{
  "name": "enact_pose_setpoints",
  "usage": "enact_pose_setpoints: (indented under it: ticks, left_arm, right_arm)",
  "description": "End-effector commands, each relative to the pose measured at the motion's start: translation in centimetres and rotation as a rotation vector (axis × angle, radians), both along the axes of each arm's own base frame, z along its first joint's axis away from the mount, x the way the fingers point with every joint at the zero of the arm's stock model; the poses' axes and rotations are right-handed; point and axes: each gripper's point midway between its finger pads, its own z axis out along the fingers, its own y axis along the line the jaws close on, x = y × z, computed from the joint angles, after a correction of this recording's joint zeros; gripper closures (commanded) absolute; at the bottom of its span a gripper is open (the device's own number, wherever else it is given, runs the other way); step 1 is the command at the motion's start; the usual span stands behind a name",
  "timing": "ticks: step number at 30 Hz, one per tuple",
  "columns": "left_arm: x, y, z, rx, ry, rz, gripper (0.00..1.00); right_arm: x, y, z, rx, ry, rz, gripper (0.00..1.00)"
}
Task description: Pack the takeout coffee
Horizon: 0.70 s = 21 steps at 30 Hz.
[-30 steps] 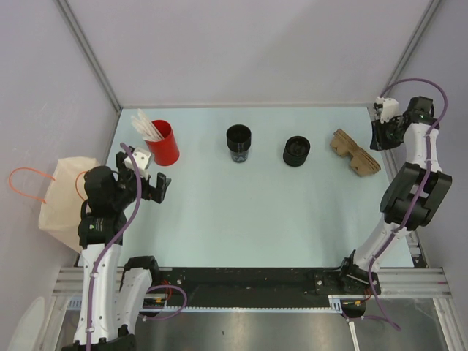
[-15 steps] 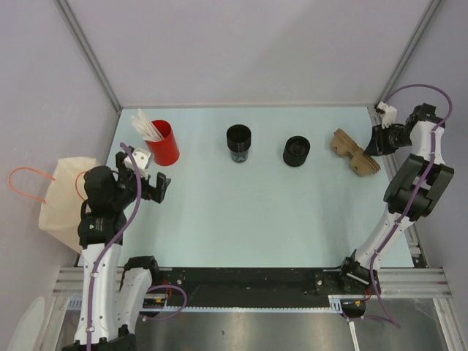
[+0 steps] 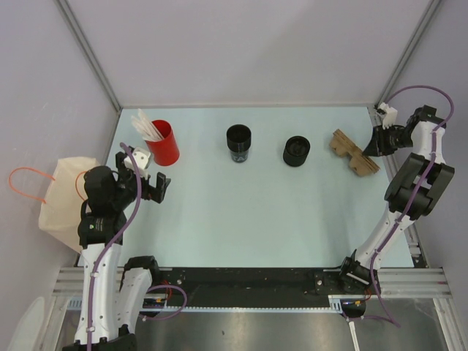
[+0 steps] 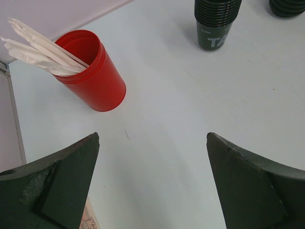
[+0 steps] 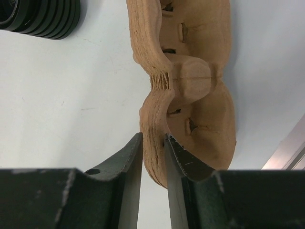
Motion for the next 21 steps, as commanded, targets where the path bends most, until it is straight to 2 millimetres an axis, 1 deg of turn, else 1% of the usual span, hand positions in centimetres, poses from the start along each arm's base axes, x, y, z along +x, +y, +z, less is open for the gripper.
enact_pose_setpoints:
  ticks: [1,3,5,7,10,16,21]
  left_arm:
    - [0.2,-0.2,0.3,-0.017,-0.015,-0.011,0.01]
    - [0.2,-0.2,0.3,-0.017,-0.015,-0.013,0.01]
    - [0.2,-0.2,0.3,-0.017,-0.015,-0.010,0.01]
    - [0.2,-0.2,0.2,-0.017,-0.013,-0.010,0.01]
    - [0.3,-0.1,0.2,-0.020,-0.011,-0.009,0.01]
    - [0.2,-0.1,0.2,-0.020,-0.013,-0.009,0.00]
    - [0.3,-0.2,0.2,-0.020,-0.010,-0.012,0.01]
  right_arm:
    - [0.7,-0.2,0.4,0.018,-0.017,0.004,0.71]
    - [0.8,-0.4,0.3,0.015,-0.018,-0.004,0.69]
    - [1.1,-0.6,0.4,0.015,-0.025,-0.021,0.66]
    - [1.3,-0.8,0.5,0.011,-0.036,-0.028,0.64]
    - [1.6,-0.9,0.8,0.018,-0.046,-0.036,0.64]
    - [1.9,-1.4,0.8,0.042,-0.046,-0.056,0.63]
    - [2.1,-1.8,0.3,0.081,-0.033,-0.082,0.62]
